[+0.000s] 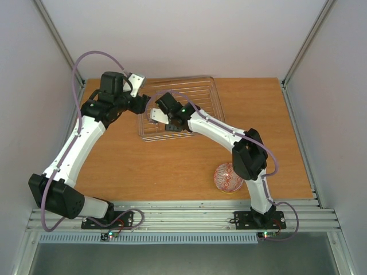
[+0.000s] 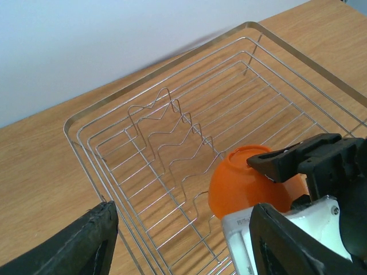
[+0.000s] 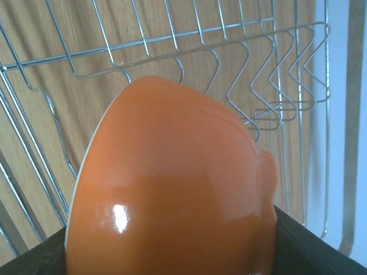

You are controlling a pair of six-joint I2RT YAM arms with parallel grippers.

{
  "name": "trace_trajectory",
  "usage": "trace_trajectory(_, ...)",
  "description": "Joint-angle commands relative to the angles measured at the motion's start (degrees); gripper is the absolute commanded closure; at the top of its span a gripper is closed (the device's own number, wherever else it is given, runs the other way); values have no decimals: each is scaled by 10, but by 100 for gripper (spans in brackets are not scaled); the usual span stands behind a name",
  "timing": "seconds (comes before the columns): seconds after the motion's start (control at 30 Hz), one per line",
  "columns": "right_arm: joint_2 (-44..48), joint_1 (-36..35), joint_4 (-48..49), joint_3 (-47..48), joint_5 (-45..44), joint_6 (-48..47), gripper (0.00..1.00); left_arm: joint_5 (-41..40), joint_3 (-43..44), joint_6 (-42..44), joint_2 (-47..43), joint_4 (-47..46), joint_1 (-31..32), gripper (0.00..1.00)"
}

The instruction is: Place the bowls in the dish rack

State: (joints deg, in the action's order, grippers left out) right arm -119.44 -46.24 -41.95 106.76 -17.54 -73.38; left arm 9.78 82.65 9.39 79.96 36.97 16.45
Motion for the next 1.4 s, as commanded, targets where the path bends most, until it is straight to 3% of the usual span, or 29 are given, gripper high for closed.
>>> trace_trajectory(0.0, 50, -16, 71, -11, -30, -36, 99, 8, -7, -4, 1, -32, -2, 36)
trace_trajectory(0.33, 78, -26, 96, -23, -32, -57, 99, 9, -7, -4, 4, -32, -2, 36)
trace_trajectory(1.37, 20, -36, 72, -48, 8, -15, 99, 11, -4, -11, 0, -35, -11, 36)
